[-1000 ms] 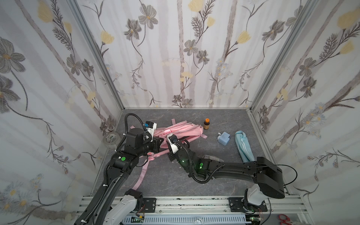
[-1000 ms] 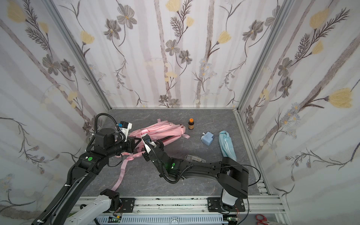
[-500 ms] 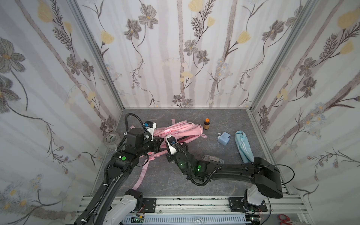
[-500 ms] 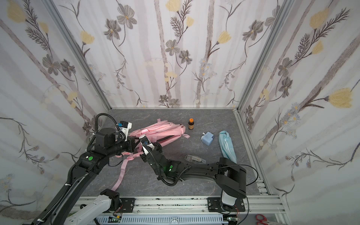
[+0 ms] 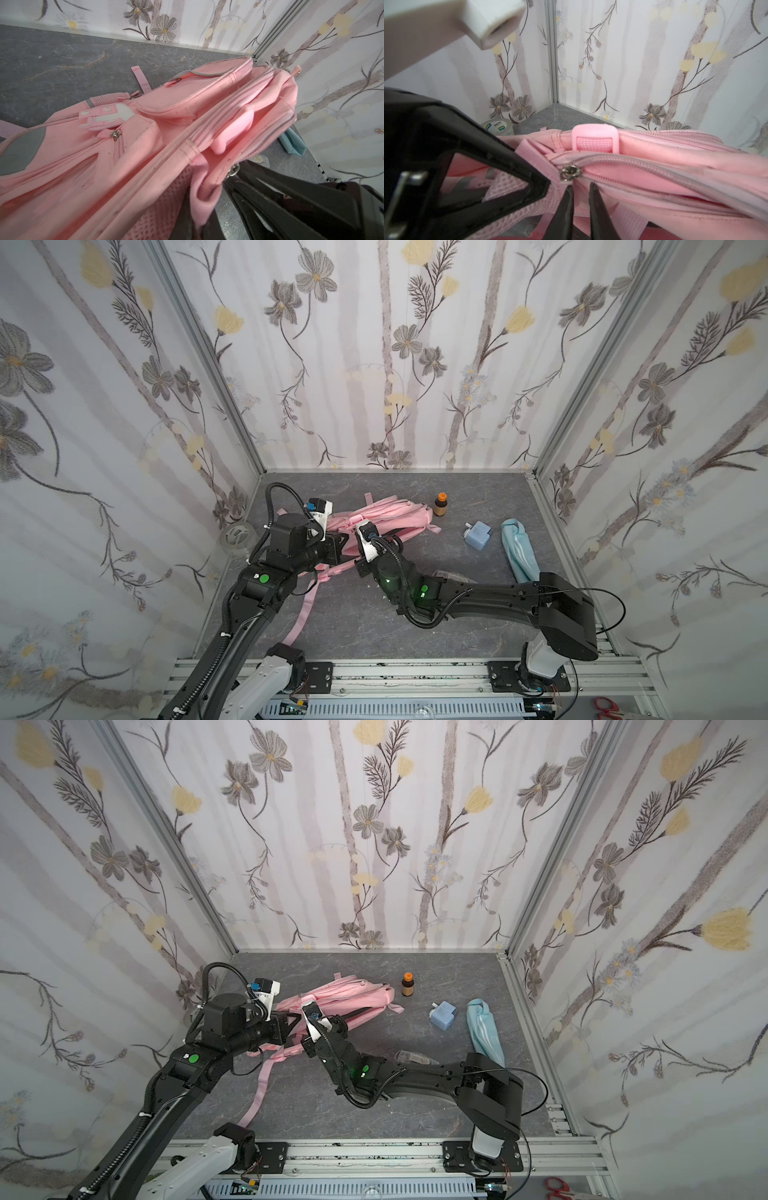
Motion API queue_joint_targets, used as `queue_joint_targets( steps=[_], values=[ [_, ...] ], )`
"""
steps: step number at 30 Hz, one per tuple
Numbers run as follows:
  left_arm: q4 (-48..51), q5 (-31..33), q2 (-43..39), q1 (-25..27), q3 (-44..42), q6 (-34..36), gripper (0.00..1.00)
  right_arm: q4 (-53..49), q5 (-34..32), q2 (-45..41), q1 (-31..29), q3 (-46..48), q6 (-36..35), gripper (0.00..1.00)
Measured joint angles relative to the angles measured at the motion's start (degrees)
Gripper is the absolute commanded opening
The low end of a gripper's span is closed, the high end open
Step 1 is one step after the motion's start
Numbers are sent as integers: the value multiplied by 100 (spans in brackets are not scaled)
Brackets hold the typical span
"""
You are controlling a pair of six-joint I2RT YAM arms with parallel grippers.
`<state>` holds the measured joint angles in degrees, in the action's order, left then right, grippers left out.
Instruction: Pack the student bag
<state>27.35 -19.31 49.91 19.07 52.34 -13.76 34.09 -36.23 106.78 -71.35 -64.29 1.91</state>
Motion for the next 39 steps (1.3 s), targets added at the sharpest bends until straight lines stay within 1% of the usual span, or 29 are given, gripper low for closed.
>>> queue_joint_targets(
  steps=[7,12,17,19,21,25,28,33,36,39],
  values=[
    [-11,-4,39,11,-2,-13,0,188,271,2,-22,66,92,20],
    [-15,-13,85,22,-7,-17,0,229,264,98,-26,31,179,21],
    [-55,87,105,9,-7,-50,0,221,212,219,11,-107,260,31],
    [-55,149,109,9,-7,-81,0,223,214,256,37,-138,334,33],
    [-55,192,109,9,-7,-118,0,216,236,289,76,-170,409,30],
    [-57,284,103,9,-7,-166,0,210,527,330,160,-219,616,18],
    [-55,306,85,11,-7,-190,0,195,708,367,232,-260,734,14],
    [-57,299,74,26,-7,-240,0,142,901,385,310,-260,925,10],
    [-79,319,74,26,-7,-256,0,142,1043,385,374,-260,1005,10],
    [-96,321,83,28,-7,-273,0,133,1150,387,407,-269,1110,18]
  ],
)
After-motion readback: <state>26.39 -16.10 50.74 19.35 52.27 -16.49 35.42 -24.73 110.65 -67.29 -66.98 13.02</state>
